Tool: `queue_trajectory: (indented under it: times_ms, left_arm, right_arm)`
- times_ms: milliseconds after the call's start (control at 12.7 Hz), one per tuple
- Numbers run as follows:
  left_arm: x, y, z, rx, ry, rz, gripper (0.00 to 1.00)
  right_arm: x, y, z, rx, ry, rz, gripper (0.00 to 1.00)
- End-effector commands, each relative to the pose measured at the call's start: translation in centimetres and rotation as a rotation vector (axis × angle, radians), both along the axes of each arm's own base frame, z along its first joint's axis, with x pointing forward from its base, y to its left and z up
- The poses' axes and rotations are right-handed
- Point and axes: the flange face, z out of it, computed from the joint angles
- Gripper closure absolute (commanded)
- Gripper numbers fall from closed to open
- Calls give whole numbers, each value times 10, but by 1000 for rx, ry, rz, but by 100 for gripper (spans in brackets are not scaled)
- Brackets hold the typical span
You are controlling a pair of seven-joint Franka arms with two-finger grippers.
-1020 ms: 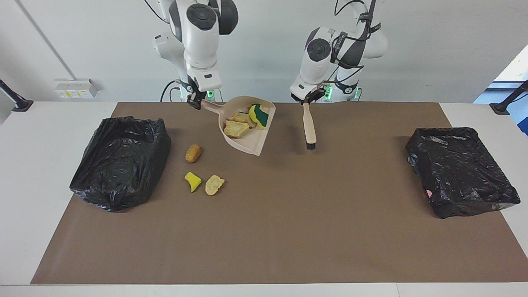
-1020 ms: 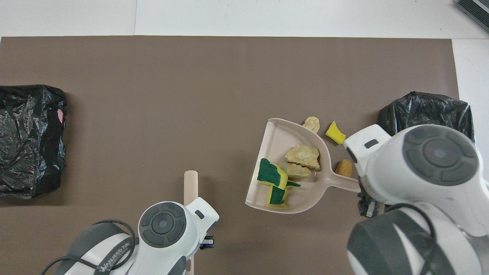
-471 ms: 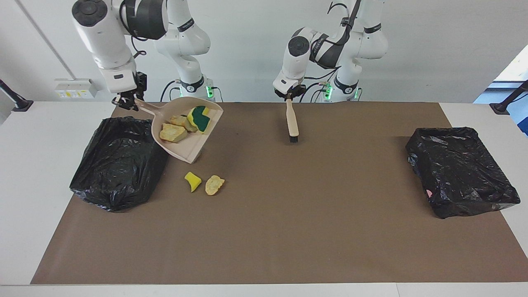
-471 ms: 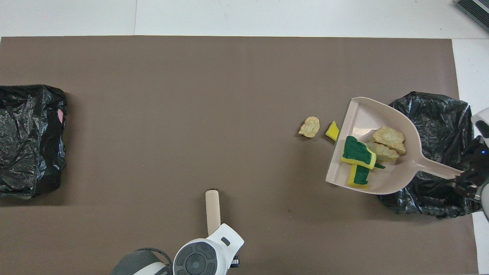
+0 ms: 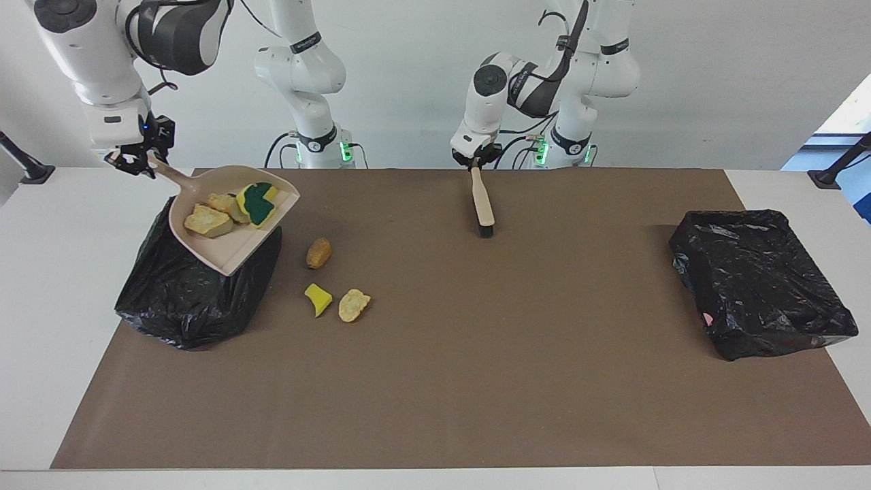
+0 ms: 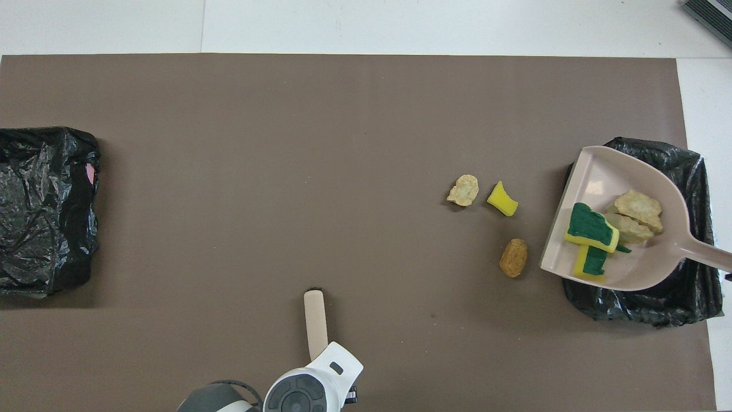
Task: Sweep and dump trash in bin
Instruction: 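Tip the dustpan with the right gripper to dump trash into the bag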
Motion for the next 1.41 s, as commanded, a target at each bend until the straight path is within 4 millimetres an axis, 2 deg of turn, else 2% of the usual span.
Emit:
queue_trajectory:
  times_ms: [0,157,235,392,471,549,706,785,863,941,1098,1177,1334]
  left_arm:
    - [-6,5,1,-14,-18,-9,98]
    - [-2,6,0,-37,-7,-68,93]
    - [-2,5,0,-50,7,-61,77]
    - [1,5,1,-57,9,-64,60]
    - [4,4,-1,-62,20,-69,46]
    - [8,2,3,-73,20,-74,38]
    - [20,-4,4,-94,37,-76,0]
    - [34,-2,13,-115,21,-82,0]
    - [43,-1,19,-120,4,-86,0]
    - [61,5,32,-130,-22,-70,0]
    - [93,14,57,-84,-58,-110,0]
    - [119,25,77,-70,-68,-107,0]
    - [162,54,120,-74,-82,-126,0]
  right_arm:
    - [6,-48,-11,-96,-9,39,100]
    - [7,-67,-9,-213,-2,87,100]
    - [9,-70,-6,-283,11,130,100]
    - [16,-73,-9,-389,47,204,100]
    - [19,-72,-20,-428,61,254,100]
    - [21,-70,-26,-458,67,292,100]
    - [22,-66,-33,-488,96,326,100]
    - [26,-59,-35,-520,116,357,100]
    - [28,-59,-42,-545,139,378,100]
    - [30,-59,-44,-568,155,397,100]
    - [36,-50,-41,-633,178,447,100]
    - [41,-39,-41,-645,172,456,100]
    - [41,-39,-38,-692,183,433,100]
